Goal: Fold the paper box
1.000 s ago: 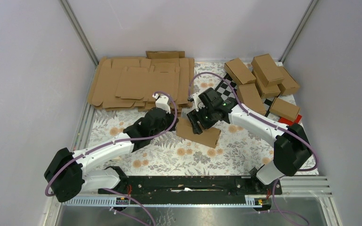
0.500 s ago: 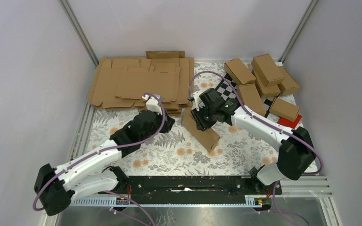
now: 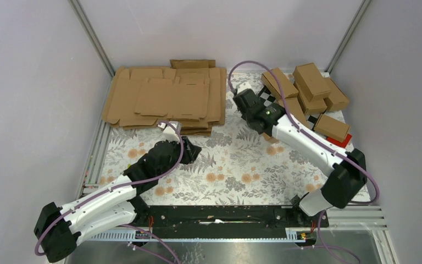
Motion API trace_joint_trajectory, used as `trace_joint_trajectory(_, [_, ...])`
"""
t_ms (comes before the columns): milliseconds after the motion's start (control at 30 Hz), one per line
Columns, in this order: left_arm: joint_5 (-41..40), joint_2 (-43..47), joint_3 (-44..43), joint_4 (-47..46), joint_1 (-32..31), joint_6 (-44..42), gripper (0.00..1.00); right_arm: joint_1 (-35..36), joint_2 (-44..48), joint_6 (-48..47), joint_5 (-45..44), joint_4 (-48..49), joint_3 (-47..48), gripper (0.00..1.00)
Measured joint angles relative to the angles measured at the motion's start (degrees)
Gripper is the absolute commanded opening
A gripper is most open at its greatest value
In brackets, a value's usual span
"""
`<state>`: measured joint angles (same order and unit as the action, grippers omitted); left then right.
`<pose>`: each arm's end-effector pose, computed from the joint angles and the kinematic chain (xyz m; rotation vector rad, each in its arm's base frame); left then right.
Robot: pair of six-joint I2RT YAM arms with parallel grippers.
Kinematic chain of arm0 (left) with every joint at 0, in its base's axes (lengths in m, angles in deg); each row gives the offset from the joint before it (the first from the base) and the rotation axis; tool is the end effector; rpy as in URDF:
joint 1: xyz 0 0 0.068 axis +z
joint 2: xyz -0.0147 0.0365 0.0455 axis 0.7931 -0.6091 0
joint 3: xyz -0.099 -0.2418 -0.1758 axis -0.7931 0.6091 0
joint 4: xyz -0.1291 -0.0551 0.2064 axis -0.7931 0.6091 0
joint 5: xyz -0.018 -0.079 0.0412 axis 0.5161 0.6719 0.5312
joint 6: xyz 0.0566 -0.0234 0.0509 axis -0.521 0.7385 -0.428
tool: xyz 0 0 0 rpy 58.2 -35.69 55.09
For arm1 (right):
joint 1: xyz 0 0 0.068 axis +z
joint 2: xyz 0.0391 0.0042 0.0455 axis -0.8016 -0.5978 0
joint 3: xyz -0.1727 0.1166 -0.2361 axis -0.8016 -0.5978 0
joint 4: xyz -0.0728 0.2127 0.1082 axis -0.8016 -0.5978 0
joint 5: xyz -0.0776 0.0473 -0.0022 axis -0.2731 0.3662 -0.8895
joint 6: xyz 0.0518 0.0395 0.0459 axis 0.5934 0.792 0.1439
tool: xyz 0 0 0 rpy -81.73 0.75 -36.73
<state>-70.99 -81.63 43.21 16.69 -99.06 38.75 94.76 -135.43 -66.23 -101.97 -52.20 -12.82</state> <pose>0.1349 -0.1227 0.2727 0.0692 1.9778 -0.7594 0.2651 0.1881 0.3419 -0.6075 2.1949 -0.2764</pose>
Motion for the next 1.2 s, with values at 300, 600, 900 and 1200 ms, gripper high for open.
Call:
trace_joint_trajectory(300, [2.25,0.20,2.05,-3.41,0.00,-1.11,0.34,-13.88,-13.03,-15.39,-21.33,12.41,12.66,0.21])
trace_joint_trajectory(600, [5.25,-0.68,4.87,-7.76,0.00,-1.51,0.34,-26.21,-33.83,-35.98,-30.25,33.66,28.28,0.22])
trace_joint_trajectory(900, [5.40,-2.16,5.29,-8.70,0.00,-1.64,0.35,-19.15,-41.20,-47.08,-28.98,42.75,31.91,0.24])
trace_joint_trajectory(1200, [5.11,0.28,6.16,-9.16,0.00,-1.62,0.36,-20.26,-49.64,-51.93,-27.23,44.30,31.69,0.24])
